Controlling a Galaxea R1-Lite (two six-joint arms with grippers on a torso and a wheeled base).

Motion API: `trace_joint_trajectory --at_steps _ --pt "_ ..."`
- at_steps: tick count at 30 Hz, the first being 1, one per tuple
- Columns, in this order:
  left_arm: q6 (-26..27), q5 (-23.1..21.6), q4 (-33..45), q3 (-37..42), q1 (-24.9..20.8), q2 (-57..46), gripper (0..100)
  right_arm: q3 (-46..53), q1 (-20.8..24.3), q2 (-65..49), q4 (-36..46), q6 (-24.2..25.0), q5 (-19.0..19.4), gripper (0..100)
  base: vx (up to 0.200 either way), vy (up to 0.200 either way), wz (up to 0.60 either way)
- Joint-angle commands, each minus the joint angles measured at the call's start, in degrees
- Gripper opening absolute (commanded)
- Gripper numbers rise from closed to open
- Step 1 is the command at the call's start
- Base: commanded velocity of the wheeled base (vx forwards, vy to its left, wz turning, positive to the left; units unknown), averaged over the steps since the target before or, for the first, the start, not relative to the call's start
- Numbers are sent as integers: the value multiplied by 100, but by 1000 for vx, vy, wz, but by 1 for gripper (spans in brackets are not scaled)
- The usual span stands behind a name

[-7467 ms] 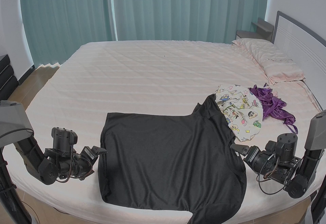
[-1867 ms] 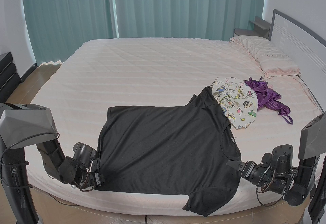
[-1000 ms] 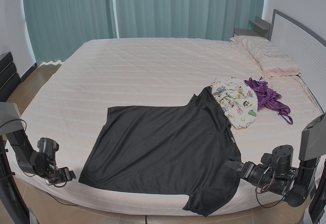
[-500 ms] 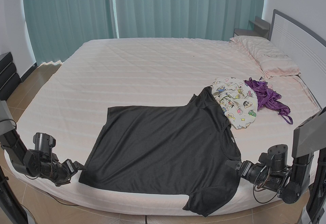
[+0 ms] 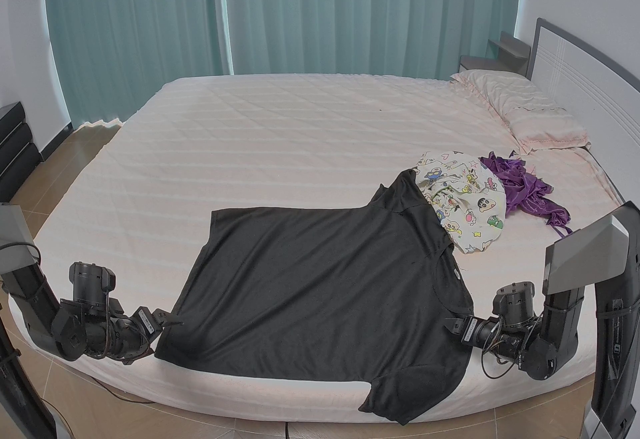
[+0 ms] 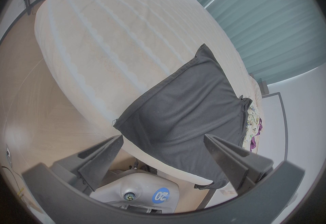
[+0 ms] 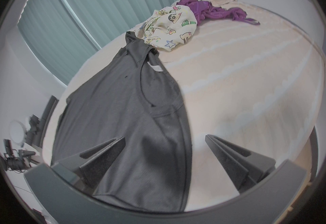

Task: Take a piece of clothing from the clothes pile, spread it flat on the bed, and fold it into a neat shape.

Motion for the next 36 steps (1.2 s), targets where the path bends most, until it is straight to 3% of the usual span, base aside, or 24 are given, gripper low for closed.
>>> trace_joint_trajectory --at_steps 1,3,4,16,20,26,36 --pt "-14 -8 -119 121 -5 220 100 -302 3 90 95 -105 -127 100 0 0 0" --pt "-14 1 -154 130 -14 211 100 -478 21 274 77 -149 -180 100 0 0 0" --pt "-14 1 -154 138 -5 211 100 -496 21 274 77 -149 -180 0 0 0 0" --pt "-5 54 -233 270 -129 264 100 -1392 -568 195 24 -175 -92 0 0 0 0" --pt "-5 54 -233 297 -137 299 100 -1770 -674 169 68 -421 66 0 0 0 0" --pt "-5 54 -233 297 -155 334 100 -2306 -779 213 112 -790 480 0 0 0 0" --pt "-14 71 -304 297 -164 378 100 -3150 -788 450 490 -931 541 0 0 0 0"
